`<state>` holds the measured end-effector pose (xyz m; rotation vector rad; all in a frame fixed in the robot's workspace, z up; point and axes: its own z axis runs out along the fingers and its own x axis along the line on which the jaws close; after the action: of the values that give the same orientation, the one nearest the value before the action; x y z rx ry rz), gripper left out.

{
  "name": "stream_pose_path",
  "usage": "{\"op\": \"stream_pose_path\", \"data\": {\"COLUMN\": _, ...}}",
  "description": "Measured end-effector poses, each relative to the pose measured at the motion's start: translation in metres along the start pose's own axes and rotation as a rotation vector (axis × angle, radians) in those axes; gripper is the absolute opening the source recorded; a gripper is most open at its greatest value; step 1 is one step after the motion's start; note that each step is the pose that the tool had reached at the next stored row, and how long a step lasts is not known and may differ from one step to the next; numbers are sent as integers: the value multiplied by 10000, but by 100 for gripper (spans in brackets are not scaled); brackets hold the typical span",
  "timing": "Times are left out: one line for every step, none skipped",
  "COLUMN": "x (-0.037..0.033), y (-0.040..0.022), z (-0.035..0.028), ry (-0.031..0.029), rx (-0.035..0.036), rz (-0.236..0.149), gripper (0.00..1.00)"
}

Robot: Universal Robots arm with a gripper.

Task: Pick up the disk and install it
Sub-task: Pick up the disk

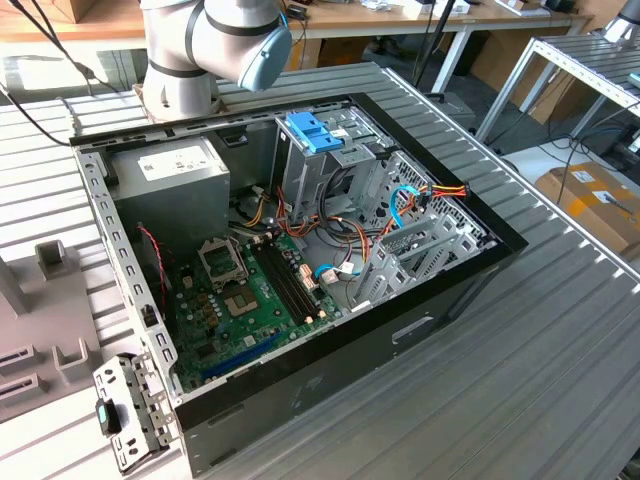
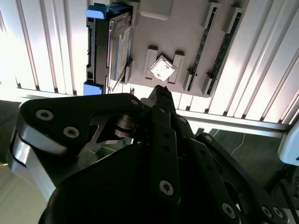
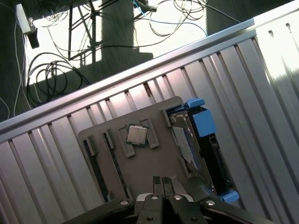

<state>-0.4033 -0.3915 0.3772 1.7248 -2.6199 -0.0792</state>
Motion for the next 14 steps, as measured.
{"op": "stream_pose_path", "data": {"x": 0, "y": 0, "z": 0, "ry": 2, "rx": -1, "rz": -38, "gripper": 11}}
{"op": "stream_pose_path", "data": {"x": 0, "y": 0, "z": 0, "ry": 3, "rx": -2, "rz": -85, "gripper": 11}}
{"op": "stream_pose_path", "data": {"x": 0, "y": 0, "z": 0, "ry": 5, "rx": -3, "rz": -119, "gripper": 11}}
{"op": "stream_pose_path", "data": {"x": 0, "y": 0, "z": 0, "ry": 8, "rx": -4, "rz": -169, "gripper": 11}}
{"op": "stream_pose_path", "data": {"x": 0, "y": 0, "z": 0, "ry": 10, "rx": -6, "rz": -209, "gripper": 11}}
{"op": "stream_pose_path", "data": {"x": 0, "y": 0, "z": 0, "ry": 11, "rx": -7, "rz": -257, "gripper": 11}}
{"op": "stream_pose_path", "data": {"x": 0, "y": 0, "z": 0, "ry": 13, "rx": -7, "rz": -291, "gripper": 11}}
{"op": "stream_pose_path", "data": {"x": 0, "y": 0, "z": 0, "ry": 15, "rx": -8, "rz": -336, "gripper": 11}}
{"op": "stream_pose_path", "data": {"x": 0, "y": 0, "z": 0, "ry": 17, "rx": -10, "rz": -372, "gripper": 11}}
{"op": "stream_pose_path", "data": {"x": 0, "y": 0, "z": 0, "ry": 19, "rx": -10, "rz": -427, "gripper": 11}}
{"op": "stream_pose_path", "data": {"x": 0, "y": 1, "z": 0, "ry": 21, "rx": -12, "rz": -483, "gripper": 11}}
{"op": "stream_pose_path", "data": {"x": 0, "y": 1, "z": 0, "ry": 23, "rx": -13, "rz": -531, "gripper": 11}}
{"op": "stream_pose_path", "data": {"x": 0, "y": 1, "z": 0, "ry": 25, "rx": -14, "rz": -567, "gripper": 11}}
{"op": "stream_pose_path", "data": {"x": 0, "y": 0, "z": 0, "ry": 27, "rx": -15, "rz": -603, "gripper": 11}}
